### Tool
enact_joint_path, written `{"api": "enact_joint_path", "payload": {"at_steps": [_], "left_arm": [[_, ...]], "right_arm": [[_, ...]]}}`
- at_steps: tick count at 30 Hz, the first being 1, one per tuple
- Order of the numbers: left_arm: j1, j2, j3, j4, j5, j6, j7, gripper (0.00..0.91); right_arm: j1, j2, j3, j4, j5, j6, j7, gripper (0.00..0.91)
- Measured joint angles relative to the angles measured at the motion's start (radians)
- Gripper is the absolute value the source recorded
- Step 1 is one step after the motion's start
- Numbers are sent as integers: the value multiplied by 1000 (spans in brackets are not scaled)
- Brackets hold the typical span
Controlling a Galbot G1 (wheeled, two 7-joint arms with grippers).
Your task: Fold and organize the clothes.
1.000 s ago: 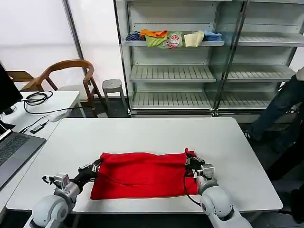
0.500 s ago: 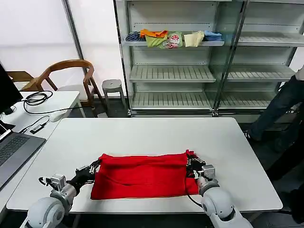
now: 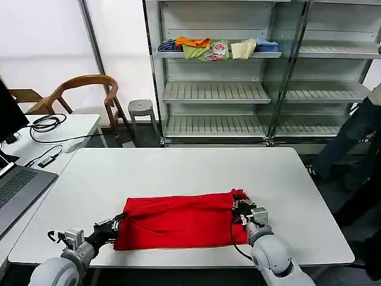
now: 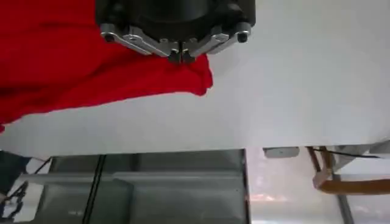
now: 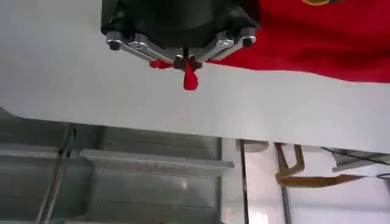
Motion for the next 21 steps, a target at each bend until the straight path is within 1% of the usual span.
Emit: {"api": "enact_joint_path", "payload": {"at_steps": [8,16,21], "left_arm": [[8,3,-16,-37,14,43,-9,907],[13,0,-41,-88,-7,55,-36,907],[11,-13,-37,-122,-26,42,-66,907]], "right_arm": [[-19,-11,9,26,-18,-25,18,907],[-34,-27,48,61,-26,-24,10,907],[-52,-37,88,95,-35,-12,2,907]]}}
